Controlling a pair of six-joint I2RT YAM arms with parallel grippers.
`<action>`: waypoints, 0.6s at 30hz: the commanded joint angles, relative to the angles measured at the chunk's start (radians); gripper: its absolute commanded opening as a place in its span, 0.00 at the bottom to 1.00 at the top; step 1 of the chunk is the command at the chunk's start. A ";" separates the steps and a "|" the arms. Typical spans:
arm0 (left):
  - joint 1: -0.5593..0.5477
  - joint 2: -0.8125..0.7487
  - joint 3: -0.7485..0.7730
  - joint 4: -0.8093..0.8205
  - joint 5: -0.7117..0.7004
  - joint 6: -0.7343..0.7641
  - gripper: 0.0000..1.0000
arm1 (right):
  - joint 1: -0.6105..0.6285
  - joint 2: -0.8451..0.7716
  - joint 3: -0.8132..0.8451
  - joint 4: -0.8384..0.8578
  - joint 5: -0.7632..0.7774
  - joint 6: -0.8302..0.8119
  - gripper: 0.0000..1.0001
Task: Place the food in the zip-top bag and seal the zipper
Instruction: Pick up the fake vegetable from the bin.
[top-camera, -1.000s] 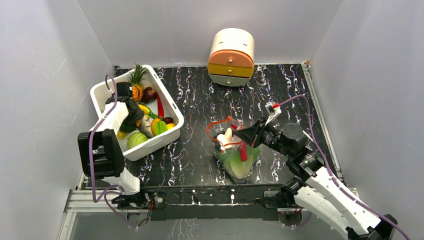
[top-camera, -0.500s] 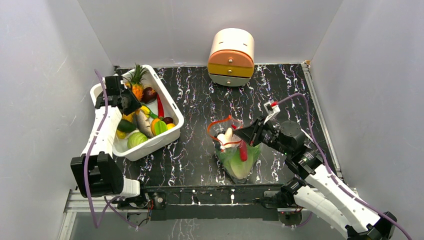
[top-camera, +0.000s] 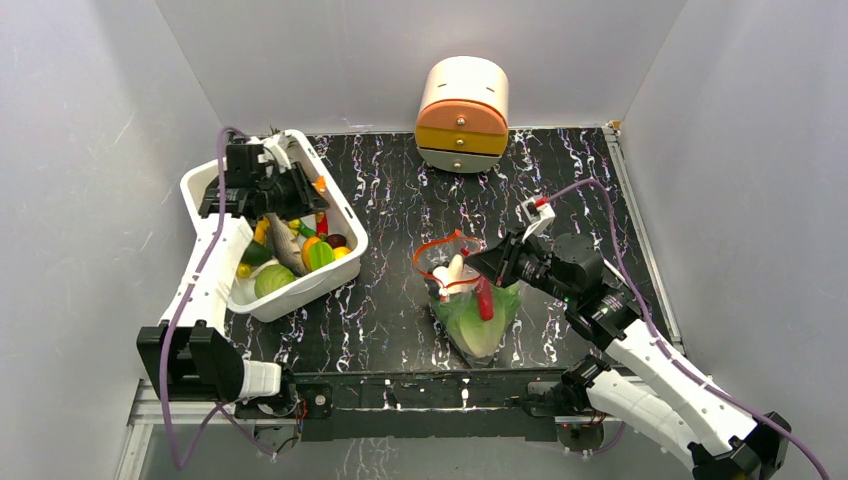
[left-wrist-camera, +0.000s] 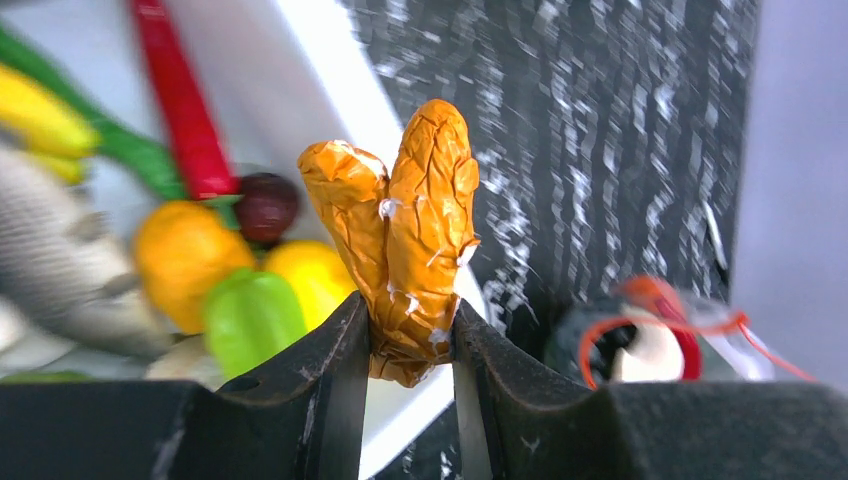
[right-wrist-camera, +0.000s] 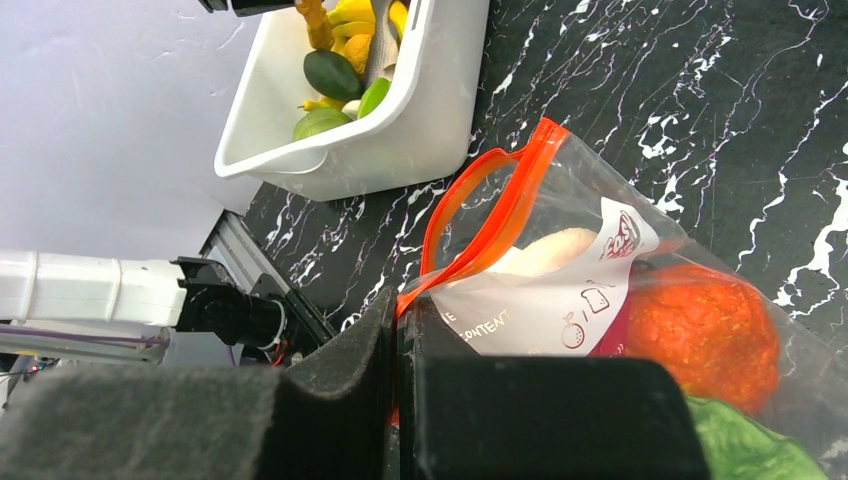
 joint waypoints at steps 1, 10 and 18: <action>-0.104 -0.045 0.039 0.031 0.256 0.016 0.19 | 0.003 0.003 0.076 0.085 -0.007 -0.016 0.00; -0.248 -0.065 -0.044 0.231 0.434 -0.095 0.21 | 0.003 0.026 0.067 0.153 -0.051 -0.016 0.00; -0.442 -0.049 -0.105 0.330 0.457 -0.168 0.22 | 0.003 0.046 0.074 0.183 -0.054 -0.008 0.00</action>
